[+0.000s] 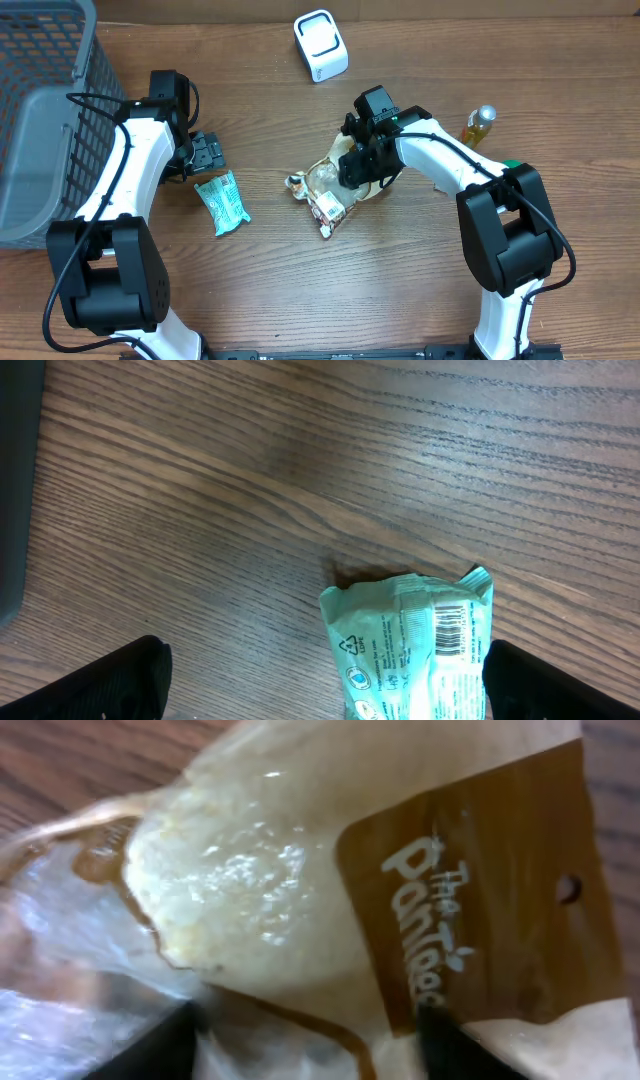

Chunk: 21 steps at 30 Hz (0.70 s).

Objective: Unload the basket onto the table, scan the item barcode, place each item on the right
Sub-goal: 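Lower the right gripper and grasp the snack pouch top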

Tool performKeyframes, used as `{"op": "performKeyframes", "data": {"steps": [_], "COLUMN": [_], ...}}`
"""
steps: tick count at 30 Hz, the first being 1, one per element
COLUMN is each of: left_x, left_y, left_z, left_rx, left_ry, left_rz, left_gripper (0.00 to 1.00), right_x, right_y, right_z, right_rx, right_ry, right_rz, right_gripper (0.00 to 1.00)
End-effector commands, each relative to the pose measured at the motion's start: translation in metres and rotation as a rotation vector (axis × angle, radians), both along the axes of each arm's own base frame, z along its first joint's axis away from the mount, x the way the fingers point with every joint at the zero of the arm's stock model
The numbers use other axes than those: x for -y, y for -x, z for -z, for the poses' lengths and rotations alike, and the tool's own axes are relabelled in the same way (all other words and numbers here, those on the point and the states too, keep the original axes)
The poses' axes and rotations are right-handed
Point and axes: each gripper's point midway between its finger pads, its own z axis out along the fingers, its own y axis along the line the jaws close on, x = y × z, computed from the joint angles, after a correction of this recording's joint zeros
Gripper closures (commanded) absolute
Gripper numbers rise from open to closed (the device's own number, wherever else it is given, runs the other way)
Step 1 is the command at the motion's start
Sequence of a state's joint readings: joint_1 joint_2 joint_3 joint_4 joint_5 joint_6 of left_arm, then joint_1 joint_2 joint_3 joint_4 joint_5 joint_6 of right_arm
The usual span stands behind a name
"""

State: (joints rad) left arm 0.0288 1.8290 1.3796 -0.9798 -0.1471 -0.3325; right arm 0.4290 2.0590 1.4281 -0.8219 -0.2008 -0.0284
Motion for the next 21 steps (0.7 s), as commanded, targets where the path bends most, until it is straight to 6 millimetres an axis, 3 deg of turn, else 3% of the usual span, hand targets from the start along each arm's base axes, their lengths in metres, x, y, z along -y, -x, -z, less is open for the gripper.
{"op": "performKeyframes", "data": {"steps": [1,3,5,21], "left_x": [-0.0012,-0.0012,-0.0012,-0.0012], "left_y": [0.0004,0.0004,0.0004,0.0004], "left_z": [-0.0090,-0.0091,-0.0091,-0.0091], "left_rx": [0.020,0.021,0.021,0.021], "left_ry": [-0.009,-0.009,-0.009,-0.009], "left_rz": [0.013,0.013,0.013,0.013], "left_gripper": [0.00,0.00,0.00,0.00], "right_x": [0.0043,0.0037,0.0022,0.0019], "right_y": [0.0096,0.0099,0.0107,0.0108], "right_z": [0.0217,0.0217,0.0212,0.0211], "right_rx": [-0.053,-0.056,-0.061,-0.062], "right_ry": [0.029,0.025,0.014,0.012], "right_rz": [-0.003,-0.004,-0.004,-0.002], "right_gripper": [0.65,0.85,0.95,0.95]}}
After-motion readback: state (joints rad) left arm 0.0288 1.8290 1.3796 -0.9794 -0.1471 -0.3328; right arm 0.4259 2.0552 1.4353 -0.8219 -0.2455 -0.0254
